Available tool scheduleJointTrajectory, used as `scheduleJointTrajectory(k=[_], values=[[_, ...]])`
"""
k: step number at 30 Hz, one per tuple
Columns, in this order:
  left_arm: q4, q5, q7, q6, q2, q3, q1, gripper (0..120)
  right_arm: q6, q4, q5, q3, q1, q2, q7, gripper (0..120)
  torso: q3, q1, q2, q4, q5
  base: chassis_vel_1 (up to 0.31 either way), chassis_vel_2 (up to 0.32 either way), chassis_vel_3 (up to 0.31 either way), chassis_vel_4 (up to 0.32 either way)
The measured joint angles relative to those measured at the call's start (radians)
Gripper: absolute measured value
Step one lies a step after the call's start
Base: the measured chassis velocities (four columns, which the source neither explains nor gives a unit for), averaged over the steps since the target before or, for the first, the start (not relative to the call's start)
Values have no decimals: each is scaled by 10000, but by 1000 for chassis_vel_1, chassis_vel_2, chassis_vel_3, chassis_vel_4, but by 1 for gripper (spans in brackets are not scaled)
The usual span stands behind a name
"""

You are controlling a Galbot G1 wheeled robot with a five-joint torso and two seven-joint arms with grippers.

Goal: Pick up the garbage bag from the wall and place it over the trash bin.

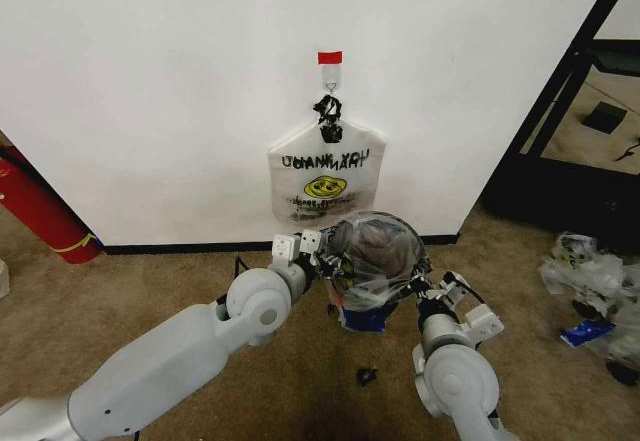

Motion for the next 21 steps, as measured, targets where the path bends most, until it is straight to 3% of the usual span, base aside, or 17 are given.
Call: scheduleJointTrajectory(k=[6,15,21], values=[[145,-269,-199,96,38,87,-205,8,168,21,-747,-115,-10,-2,-184,2,0,-1,0,1,-1,0,0,0,0],[338,-139,-316,36,-7,211,-110,8,714,-8,-3011,-583,-118,176,-417,2,-1,-1,0,1,-2,0,0,0,0],[241,-245,-672,11,-60,177,-120,8,978,-63,-3560,-623,-212,129,-817,2,-1,-1,0,1,-2,0,0,0,0]])
